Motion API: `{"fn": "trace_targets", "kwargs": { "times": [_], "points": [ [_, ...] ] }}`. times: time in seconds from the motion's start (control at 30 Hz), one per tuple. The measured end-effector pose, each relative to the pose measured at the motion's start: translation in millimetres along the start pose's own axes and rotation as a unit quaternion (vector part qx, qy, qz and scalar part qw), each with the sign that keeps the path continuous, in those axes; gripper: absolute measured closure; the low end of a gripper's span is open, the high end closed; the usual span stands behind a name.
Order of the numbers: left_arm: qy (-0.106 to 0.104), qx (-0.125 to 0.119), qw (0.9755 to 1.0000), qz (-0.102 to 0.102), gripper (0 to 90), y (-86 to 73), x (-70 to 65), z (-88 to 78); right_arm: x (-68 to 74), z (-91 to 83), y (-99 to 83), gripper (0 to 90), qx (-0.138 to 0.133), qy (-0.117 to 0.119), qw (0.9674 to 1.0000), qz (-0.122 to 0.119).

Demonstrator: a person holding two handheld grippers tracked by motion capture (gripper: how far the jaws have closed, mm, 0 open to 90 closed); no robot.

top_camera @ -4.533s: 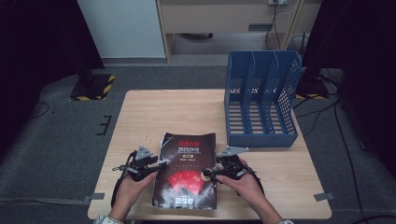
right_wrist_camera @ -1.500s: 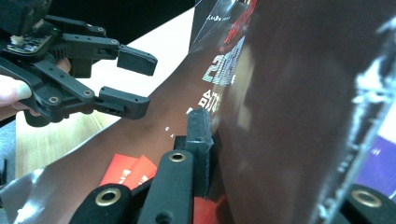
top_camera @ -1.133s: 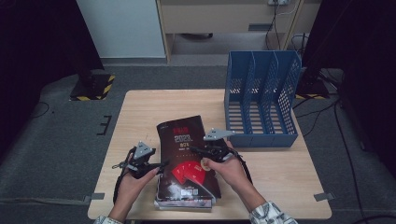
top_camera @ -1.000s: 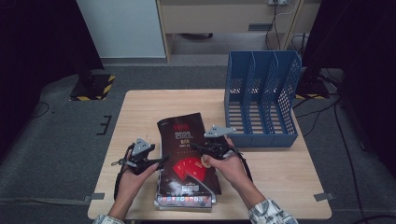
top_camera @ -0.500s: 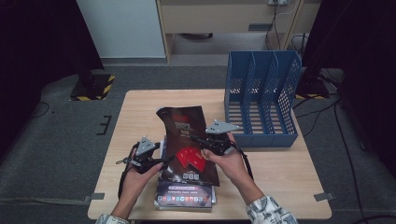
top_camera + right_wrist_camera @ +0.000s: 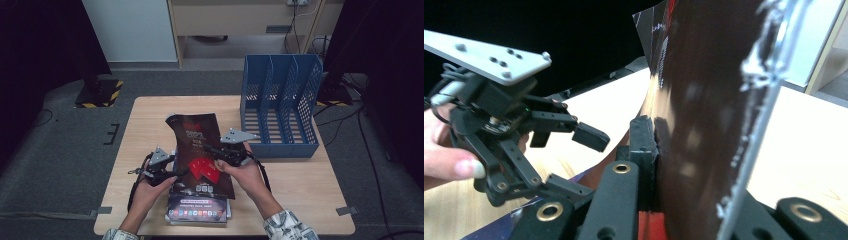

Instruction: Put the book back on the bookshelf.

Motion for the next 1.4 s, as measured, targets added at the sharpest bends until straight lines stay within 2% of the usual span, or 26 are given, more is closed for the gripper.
{"fn": "trace_targets", "kwargs": {
  "times": [0.13, 0.37, 0.57, 0.63, 0.7, 0.93, 1.13, 1.4],
  "points": [
    [-0.005, 0.019, 0.9998, -0.007, 21.3, -3.3, -1.2, 4.8, 0.6, 0.1, 0.3, 85.5, -0.001, 0.002, 1.0, 0.0],
    [-0.016, 0.027, 0.9994, -0.015, 25.4, -5.6, -1.2, 5.7, 1.7, 0.4, 0.3, 85.6, -0.003, 0.005, 1.0, -0.001],
    [-0.008, 0.025, 0.9993, -0.028, 42.4, -6.4, 5.4, 2.2, 2.9, 1.5, -1.2, 85.9, -0.001, 0.01, 1.0, 0.0],
    [-0.002, 0.026, 0.9991, -0.033, 53.4, -6.5, 7.2, 1.0, 3.2, 2.2, -2.6, 86.0, 0.001, 0.011, 0.9999, 0.001],
    [0.002, 0.028, 0.9991, -0.033, 55.7, -6.5, 7.9, 0.8, 3.1, 2.5, -3.0, 85.9, 0.001, 0.012, 0.9999, 0.001],
    [0.024, 0.033, 0.9988, -0.028, 79.0, -5.6, 9.5, -0.5, 2.7, 3.7, -5.3, 86.0, 0.002, 0.011, 0.9999, 0.003],
    [0.029, 0.033, 0.9987, -0.026, 84.7, -5.2, 10.8, -1.7, -1.0, 1.6, -6.8, 85.2, -0.001, 0.009, 0.9999, 0.011],
    [0.028, 0.033, 0.9988, -0.021, 86.6, -4.1, 11.4, -2.7, -4.2, -0.7, -7.8, 84.5, -0.002, 0.008, 0.9998, 0.017]
  ]
}}
Point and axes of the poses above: each handheld gripper's, and its own axes: z roughly forward along the jaws, y roughly out of its top, x roughly to its left, the point moved 4 cm from there along z, roughly forward along the jaws, and after that the axes turned 7 degrees about y, right-handed, at the moved point
